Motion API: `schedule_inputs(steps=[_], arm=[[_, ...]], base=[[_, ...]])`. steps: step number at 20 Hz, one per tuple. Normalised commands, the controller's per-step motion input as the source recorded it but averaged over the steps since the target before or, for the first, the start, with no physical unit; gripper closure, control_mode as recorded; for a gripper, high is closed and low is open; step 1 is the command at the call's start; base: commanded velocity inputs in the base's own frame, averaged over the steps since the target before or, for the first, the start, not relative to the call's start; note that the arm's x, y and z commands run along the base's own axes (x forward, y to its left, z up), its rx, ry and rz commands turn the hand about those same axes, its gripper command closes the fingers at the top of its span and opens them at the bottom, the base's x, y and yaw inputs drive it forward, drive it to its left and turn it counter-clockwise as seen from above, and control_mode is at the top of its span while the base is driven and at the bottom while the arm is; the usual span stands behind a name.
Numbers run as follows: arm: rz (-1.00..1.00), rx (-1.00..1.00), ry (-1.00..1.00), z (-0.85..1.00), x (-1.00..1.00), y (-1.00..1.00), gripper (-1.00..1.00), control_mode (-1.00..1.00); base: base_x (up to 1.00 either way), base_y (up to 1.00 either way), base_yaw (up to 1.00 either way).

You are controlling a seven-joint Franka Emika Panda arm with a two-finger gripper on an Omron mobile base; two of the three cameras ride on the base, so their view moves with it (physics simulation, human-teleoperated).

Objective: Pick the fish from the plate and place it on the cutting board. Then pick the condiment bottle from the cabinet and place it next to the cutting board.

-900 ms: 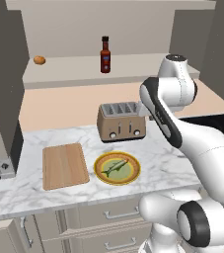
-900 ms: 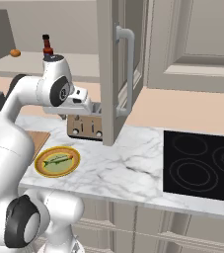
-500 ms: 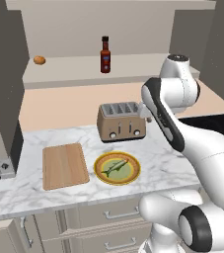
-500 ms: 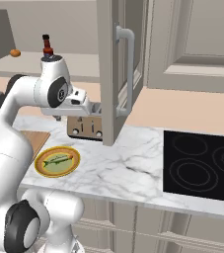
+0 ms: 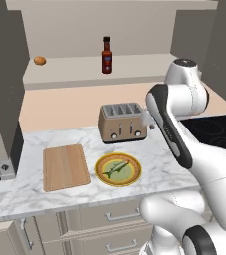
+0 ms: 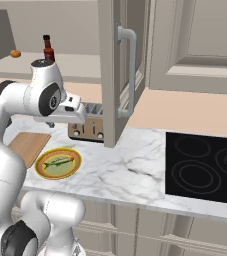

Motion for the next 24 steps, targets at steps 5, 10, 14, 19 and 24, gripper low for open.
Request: schedule_inputs(steps=[5,10,14,19,24], arm=[[0.00,0.03,-0.01,-0.03,-0.33,0.22,-1.00,-1.00],[0.00,0.04,0.00,-0.05,-0.25,0.27,-1.00,-1.00],[0.00,0.02,0.00,-0.05,-0.16,0.24,-1.00,-1.00],[0.00,0.01,0.00,-0.10,-0.11,0.25,-1.00,-1.00],[0.00,0.04,0.00,-0.15,-0.01,0.22,-1.00,-1.00]], base=[[0.00,0.00,0.00],[0.00,0.00,0.00],[0.00,0.00,0.00],[0.00,0.00,0.00],[0.00,0.00,0.00]])
